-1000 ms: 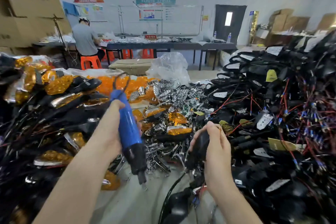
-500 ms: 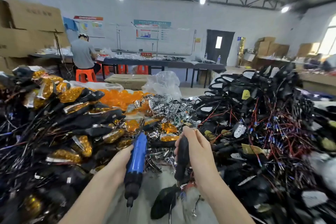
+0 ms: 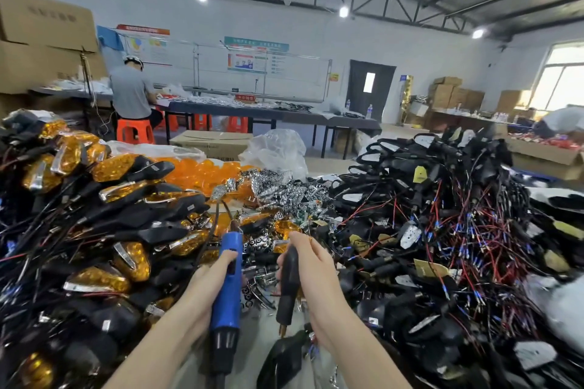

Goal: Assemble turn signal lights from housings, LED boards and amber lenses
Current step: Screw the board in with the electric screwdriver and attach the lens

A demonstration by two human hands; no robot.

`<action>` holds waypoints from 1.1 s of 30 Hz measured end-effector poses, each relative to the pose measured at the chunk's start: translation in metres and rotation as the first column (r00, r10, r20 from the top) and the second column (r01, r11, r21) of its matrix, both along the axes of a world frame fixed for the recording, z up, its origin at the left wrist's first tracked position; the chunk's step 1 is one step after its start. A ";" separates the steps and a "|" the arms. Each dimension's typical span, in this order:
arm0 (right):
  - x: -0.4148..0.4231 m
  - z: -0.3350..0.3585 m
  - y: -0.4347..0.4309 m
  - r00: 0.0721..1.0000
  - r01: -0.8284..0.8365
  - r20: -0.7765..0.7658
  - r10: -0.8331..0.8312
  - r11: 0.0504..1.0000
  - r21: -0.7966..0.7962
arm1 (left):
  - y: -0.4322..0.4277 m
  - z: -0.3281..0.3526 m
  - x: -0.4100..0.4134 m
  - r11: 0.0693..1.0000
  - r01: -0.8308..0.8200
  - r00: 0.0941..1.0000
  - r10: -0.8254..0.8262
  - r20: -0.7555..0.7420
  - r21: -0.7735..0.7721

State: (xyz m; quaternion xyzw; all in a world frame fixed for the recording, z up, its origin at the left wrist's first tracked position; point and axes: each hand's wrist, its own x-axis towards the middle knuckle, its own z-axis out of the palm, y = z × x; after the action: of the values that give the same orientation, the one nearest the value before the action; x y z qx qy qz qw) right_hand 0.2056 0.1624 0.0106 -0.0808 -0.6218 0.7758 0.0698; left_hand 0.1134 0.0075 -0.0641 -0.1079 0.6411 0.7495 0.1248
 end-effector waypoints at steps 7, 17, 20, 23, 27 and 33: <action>-0.019 0.007 -0.013 0.999 -0.031 -0.012 0.031 0.999 0.031 | 0.012 -0.003 -0.008 0.845 -0.075 0.995 0.025 -0.101 -0.530; -0.030 0.050 -0.040 0.987 -0.128 -0.070 0.142 0.977 0.173 | 0.009 0.052 0.004 0.662 0.001 0.912 -0.309 -0.272 -0.749; -0.027 0.077 -0.049 0.964 -0.258 -0.021 0.263 0.955 0.145 | -0.005 0.081 0.031 0.950 0.292 0.918 -0.310 -0.246 -0.109; -0.025 0.105 -0.052 0.928 -0.371 -0.021 0.371 0.928 0.025 | -0.021 0.095 0.065 0.783 0.574 0.817 -0.529 -0.229 0.239; -0.029 0.122 -0.046 0.926 -0.374 -0.076 0.369 0.925 -0.069 | -0.029 0.113 0.110 0.621 0.681 0.732 -0.589 -0.342 0.387; -0.039 0.081 -0.009 0.916 -0.384 0.002 0.401 0.879 -0.284 | 0.011 0.110 0.138 0.828 0.501 0.854 -0.426 -0.297 0.252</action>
State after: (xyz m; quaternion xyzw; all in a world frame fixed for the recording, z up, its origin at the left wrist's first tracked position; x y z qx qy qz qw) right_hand 0.1662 0.1534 0.0921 0.0142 -0.5122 0.8503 -0.1198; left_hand 0.2516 0.0188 0.0464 0.1604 0.5274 0.7974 0.2454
